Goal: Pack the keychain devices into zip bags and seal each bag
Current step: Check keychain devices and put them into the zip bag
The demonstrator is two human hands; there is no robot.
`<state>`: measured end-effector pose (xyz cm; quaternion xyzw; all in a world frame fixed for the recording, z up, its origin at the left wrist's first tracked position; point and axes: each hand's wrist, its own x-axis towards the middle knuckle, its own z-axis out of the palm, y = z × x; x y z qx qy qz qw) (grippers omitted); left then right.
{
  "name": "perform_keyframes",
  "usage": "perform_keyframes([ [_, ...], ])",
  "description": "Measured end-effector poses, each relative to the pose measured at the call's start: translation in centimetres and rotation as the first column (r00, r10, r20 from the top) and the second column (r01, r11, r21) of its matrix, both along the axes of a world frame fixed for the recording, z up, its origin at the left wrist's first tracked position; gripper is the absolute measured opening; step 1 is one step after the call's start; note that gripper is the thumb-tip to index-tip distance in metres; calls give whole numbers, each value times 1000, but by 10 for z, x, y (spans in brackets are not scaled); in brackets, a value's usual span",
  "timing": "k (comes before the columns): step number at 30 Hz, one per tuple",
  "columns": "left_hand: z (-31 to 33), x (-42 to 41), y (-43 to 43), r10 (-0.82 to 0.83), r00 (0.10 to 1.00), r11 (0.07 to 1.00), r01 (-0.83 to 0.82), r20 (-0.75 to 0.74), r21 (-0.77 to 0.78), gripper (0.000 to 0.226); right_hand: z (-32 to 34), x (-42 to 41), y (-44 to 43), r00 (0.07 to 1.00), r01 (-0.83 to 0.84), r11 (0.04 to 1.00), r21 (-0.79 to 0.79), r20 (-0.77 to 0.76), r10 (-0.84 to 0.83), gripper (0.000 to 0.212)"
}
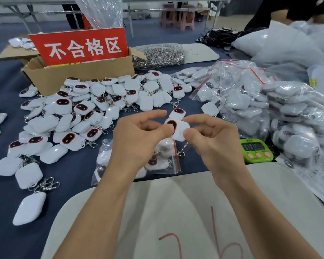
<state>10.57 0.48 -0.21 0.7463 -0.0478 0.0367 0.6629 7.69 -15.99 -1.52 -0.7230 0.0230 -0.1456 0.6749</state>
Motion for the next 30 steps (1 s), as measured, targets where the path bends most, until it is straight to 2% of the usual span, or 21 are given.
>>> perform_keyframes([
  [4, -3, 1, -1, -54, 998, 998, 53, 39, 34, 30, 0, 1, 1, 998, 16, 998, 54, -68, -12, 27],
  [6, -2, 1, 0, -161, 982, 983, 150, 101, 104, 45, 2, 1, 1, 994, 2, 989, 149, -112, 15, 23],
  [8, -2, 1, 0, -196, 969, 971, 171, 149, 165, 54, 5, 1, -2, 979, -42, 971, 234, -183, 86, 21],
  [10, -3, 0, 0, -131, 977, 987, 113, 170, 112, 42, 5, 1, -5, 956, -112, 967, 230, -239, 167, 23],
  [12, -3, -3, -3, -85, 983, 996, 80, 161, 39, 24, 4, 0, -5, 959, -137, 971, 198, -220, 181, 25],
  [14, -3, -3, -3, -62, 989, 998, 63, 135, -7, 16, 5, -1, -2, 976, -130, 978, 163, -152, 155, 24],
  [16, -3, -1, -2, -70, 990, 998, 69, 123, 7, 16, 5, -1, -1, 985, -123, 987, 102, -105, 134, 16],
  [21, -7, 1, -1, -62, 985, 998, 57, 163, 37, 32, 3, -1, -1, 994, -78, 995, 70, -72, 83, 28],
  [24, -8, 3, 0, -71, 983, 995, 58, 172, 80, 24, 3, -1, 0, 994, -74, 995, 64, -70, 79, 28],
  [26, -10, 3, 1, -63, 985, 994, 48, 162, 99, 27, 3, 0, 0, 994, -77, 995, 65, -77, 82, 31],
  [30, -5, 2, 3, -110, 987, 993, 103, 118, 62, 17, 2, 1, 2, 996, -29, 995, 98, -80, 37, 36],
])
